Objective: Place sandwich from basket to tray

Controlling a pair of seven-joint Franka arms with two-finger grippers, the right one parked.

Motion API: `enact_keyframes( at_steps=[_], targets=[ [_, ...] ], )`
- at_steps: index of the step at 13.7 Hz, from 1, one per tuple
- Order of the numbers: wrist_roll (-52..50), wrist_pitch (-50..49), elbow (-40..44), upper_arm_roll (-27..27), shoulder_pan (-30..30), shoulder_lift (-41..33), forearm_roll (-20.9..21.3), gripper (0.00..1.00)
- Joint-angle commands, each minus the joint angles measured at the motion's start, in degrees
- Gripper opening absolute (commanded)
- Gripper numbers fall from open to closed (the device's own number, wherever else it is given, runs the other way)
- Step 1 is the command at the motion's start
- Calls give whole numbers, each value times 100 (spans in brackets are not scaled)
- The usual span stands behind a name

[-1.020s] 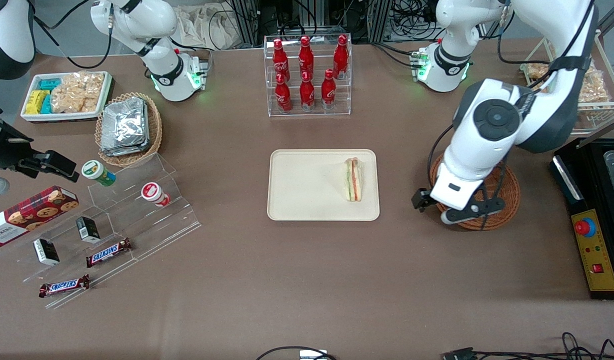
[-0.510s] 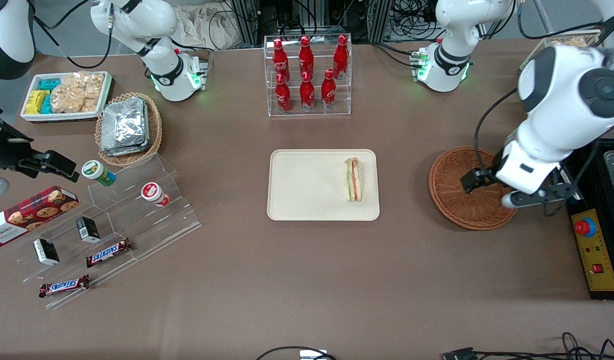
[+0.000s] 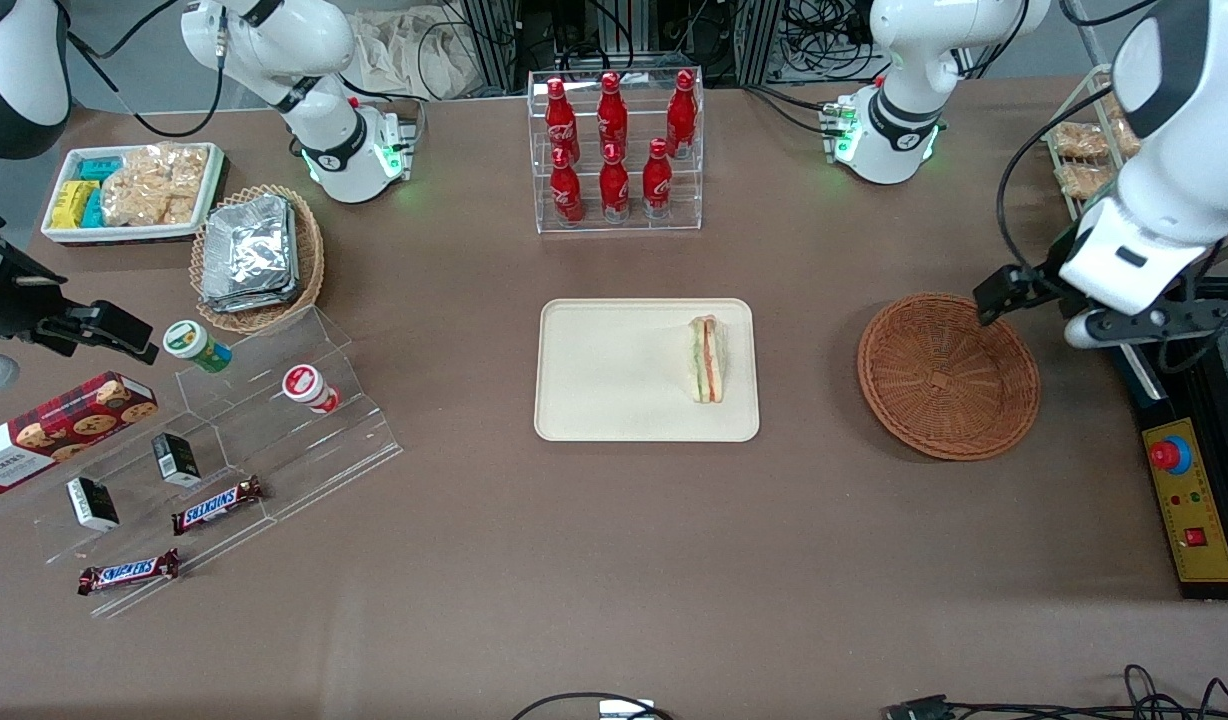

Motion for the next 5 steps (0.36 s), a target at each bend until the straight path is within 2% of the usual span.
enact_keyframes(
  at_steps=[1, 5],
  targets=[
    [686, -660, 381, 220, -120, -62, -77, 100],
    [714, -705, 461, 256, -120, -97, -33, 100]
  ],
)
